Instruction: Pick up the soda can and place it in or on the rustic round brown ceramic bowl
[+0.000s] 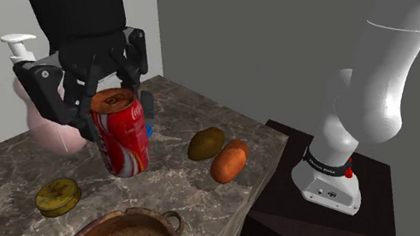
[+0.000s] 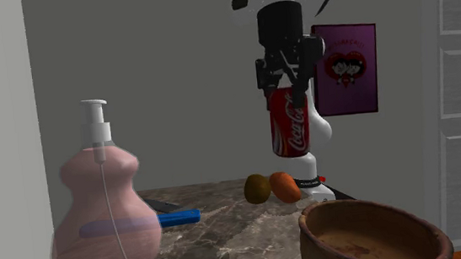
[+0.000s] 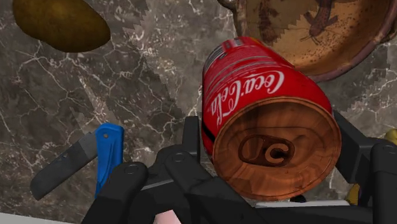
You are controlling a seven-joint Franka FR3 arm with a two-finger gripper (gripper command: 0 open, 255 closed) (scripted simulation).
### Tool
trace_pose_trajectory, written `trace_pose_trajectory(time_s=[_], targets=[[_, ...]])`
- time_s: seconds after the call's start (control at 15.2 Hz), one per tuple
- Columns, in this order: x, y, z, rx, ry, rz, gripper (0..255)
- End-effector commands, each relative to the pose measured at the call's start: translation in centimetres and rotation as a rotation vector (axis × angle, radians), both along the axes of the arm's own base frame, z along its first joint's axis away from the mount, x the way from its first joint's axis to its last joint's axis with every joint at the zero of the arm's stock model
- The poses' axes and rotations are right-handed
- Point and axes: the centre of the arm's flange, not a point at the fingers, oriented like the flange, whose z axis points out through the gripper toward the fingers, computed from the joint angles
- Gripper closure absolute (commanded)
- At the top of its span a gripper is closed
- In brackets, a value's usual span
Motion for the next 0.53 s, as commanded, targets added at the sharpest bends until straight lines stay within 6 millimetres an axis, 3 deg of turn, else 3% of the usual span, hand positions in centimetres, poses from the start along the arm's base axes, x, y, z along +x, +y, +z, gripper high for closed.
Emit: trace_pose_trajectory(time_s=[0.0,0.4,0.46], targets=[[-1.5,2.1,0.1,0.001,-0.001,-0.003,255],[-5.8,9.5,0.7,0.001,-0.001,-0.003,255],[-5.8,9.5,0.1,0.001,-0.001,-0.003,255]])
